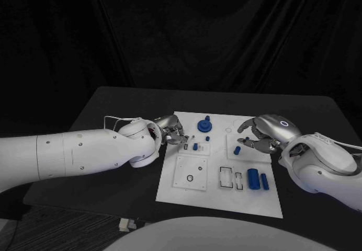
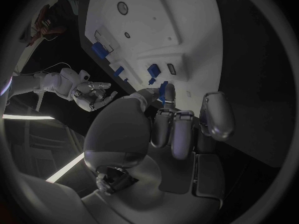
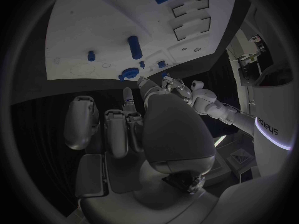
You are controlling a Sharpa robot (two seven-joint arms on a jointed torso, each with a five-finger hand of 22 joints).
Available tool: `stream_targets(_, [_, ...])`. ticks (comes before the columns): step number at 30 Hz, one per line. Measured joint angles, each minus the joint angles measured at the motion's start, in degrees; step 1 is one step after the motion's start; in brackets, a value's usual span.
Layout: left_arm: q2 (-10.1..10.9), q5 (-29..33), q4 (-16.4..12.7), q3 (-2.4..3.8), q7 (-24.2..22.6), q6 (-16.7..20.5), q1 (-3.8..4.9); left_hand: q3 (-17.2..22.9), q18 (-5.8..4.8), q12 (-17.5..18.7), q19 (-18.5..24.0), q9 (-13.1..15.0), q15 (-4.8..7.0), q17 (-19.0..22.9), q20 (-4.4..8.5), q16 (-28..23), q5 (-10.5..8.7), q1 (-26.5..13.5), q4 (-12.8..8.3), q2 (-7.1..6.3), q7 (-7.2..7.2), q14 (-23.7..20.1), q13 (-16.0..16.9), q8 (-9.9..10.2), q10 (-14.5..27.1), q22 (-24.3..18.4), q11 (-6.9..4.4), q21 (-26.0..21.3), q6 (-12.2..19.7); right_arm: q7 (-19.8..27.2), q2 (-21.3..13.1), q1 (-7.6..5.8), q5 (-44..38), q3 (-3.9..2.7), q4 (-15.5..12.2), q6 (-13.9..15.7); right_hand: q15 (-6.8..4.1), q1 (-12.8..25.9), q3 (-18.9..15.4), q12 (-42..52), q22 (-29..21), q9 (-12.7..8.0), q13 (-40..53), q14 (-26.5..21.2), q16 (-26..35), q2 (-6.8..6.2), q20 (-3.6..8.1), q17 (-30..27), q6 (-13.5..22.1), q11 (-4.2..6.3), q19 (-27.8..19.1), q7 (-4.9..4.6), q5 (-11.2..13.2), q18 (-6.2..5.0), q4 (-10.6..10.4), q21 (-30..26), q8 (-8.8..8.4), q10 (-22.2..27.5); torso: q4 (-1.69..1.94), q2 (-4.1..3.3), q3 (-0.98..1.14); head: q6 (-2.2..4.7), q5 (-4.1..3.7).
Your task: Assemble the parts on the task board
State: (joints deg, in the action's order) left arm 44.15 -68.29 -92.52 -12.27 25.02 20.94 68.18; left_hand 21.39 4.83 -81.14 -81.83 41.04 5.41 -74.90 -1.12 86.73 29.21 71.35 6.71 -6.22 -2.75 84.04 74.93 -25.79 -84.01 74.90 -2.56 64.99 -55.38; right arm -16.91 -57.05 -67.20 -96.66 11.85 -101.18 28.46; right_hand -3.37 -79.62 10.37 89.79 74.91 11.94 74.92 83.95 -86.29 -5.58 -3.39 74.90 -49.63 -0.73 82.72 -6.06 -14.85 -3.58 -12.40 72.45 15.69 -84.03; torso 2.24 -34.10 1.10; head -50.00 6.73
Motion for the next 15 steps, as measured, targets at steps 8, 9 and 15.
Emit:
stream_targets(8, [-0.4,0.0,0.7,0.00,0.0,-0.5,-0.18,0.0,0.00,0.0,0.0,0.0,0.00,0.0,0.00,0.0,0.00,0.0,0.0,0.00,-0.02,0.0,0.0,0.1,0.0,0.0,0.00,0.0,0.0,0.0,0.0,0.01,0.0,-0.01,0.0,0.2,0.00,0.0,0.0,0.0,0.0,0.0,0.0,0.0,0.0,0.00,0.00,0.0,0.0,0.00,0.0,0.00,0.0,0.00,0.0,0.0,0.00,0.0,0.00,0.02,0.00,0.00,-0.01])
stream_targets(9, [-0.5,0.0,0.7,0.00,0.0,-0.6,-0.20,0.0,0.00,0.0,0.0,0.0,0.00,0.0,0.00,0.0,0.00,0.0,0.0,0.00,-0.02,0.0,0.0,0.1,0.0,0.0,0.00,0.0,0.0,0.1,0.0,0.01,0.0,-0.01,0.0,0.2,0.00,0.0,0.0,0.0,0.0,0.0,0.0,0.0,0.0,0.00,0.00,0.0,0.0,0.00,0.0,0.00,0.0,-0.01,0.0,0.0,0.00,0.0,0.00,0.02,0.00,0.00,0.00])
stream_targets(15, [-0.8,0.0,1.1,-0.01,0.0,-0.8,-0.36,0.0,0.00,0.0,0.0,-0.1,0.00,0.0,0.00,0.0,-0.09,0.0,0.0,0.00,-0.03,0.0,0.0,0.1,0.0,0.0,0.00,0.0,0.0,0.1,0.0,0.02,0.0,-0.01,0.0,0.3,0.00,0.0,0.0,0.0,0.0,0.0,0.0,0.0,0.0,0.00,0.00,0.0,0.0,0.00,0.0,0.00,0.0,0.00,0.0,0.0,0.00,0.0,0.02,0.02,0.00,0.00,0.01])
